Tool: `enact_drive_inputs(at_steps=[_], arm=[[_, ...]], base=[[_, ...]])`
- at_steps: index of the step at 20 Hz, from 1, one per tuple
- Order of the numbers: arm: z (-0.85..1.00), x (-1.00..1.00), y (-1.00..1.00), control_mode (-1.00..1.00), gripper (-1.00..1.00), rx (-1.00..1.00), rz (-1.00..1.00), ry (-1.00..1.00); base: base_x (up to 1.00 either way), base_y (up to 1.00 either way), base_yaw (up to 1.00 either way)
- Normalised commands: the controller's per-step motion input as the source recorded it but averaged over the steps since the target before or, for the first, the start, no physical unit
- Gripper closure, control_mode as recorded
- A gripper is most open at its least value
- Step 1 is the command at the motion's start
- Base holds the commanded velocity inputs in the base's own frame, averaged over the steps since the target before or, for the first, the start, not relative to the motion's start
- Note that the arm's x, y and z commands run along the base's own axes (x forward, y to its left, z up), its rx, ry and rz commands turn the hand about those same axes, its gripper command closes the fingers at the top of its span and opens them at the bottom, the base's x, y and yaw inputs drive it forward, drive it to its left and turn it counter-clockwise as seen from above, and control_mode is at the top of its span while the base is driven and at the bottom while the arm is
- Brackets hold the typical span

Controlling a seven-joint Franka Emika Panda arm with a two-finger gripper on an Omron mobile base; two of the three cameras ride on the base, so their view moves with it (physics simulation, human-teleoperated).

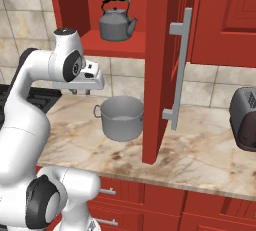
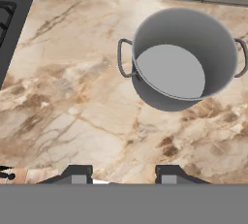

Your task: Pick the kettle from the cabinet and place it on a stove burner. Then pick the pot from the counter and place it on another stove burner. Finally, turn both burners on.

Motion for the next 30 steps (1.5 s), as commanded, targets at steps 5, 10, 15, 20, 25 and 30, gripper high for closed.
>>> enact_drive_inputs(at_steps=[5, 10, 15, 20, 25, 30], arm=[[-0.01, 0.00, 0.00, -1.00, -1.00, 0.00, 0.00, 0.00], [0.00, 0.00, 0.00, -1.00, -1.00, 0.00, 0.00, 0.00], [0.00, 0.00, 0.00, -1.00, -1.00, 0.00, 0.00, -0.04], [0.00, 0.00, -0.04, -1.00, -1.00, 0.00, 0.00, -0.08], [0.04, 0.00, -0.08, -1.00, -1.00, 0.00, 0.00, -0.07], [0.10, 0.00, -0.14, -1.00, -1.00, 0.00, 0.01, -0.12]], base=[[0.00, 0.00, 0.00], [0.00, 0.00, 0.00], [0.00, 0.00, 0.00], [0.00, 0.00, 0.00], [0.00, 0.00, 0.00], [0.00, 0.00, 0.00]])
